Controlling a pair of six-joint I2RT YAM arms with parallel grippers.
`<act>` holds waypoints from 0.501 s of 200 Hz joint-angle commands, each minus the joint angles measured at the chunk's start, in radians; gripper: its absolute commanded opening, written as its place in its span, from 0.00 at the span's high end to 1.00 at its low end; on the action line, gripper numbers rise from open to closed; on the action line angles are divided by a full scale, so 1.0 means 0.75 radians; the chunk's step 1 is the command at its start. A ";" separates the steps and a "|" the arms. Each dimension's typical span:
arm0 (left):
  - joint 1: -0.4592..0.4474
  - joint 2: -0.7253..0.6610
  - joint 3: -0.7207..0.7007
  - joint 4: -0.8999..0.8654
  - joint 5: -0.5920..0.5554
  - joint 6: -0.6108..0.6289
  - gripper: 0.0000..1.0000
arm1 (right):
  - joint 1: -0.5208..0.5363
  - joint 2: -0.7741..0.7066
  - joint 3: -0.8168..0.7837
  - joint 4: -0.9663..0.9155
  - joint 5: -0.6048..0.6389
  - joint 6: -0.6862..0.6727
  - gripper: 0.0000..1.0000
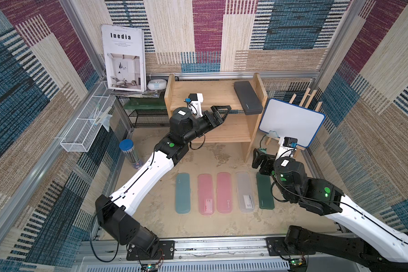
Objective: Remove the pencil cases from the shelf
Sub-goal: Pick up the pencil case from the shelf.
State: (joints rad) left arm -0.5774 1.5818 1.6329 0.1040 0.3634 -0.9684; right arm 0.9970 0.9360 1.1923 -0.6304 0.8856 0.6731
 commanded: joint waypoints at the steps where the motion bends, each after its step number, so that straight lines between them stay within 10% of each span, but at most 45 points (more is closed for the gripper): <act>1: -0.035 0.105 0.118 0.071 0.079 -0.054 0.04 | -0.005 0.006 0.018 -0.063 0.038 0.014 0.01; 100: -0.109 0.384 0.346 0.084 0.091 -0.159 0.14 | -0.055 -0.090 -0.021 -0.091 0.018 -0.004 0.01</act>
State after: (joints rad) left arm -0.6521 1.8507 1.8633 0.1402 0.4213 -1.0664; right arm 0.9615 0.8738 1.1790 -0.6865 0.8948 0.6746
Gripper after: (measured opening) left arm 0.895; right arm 0.991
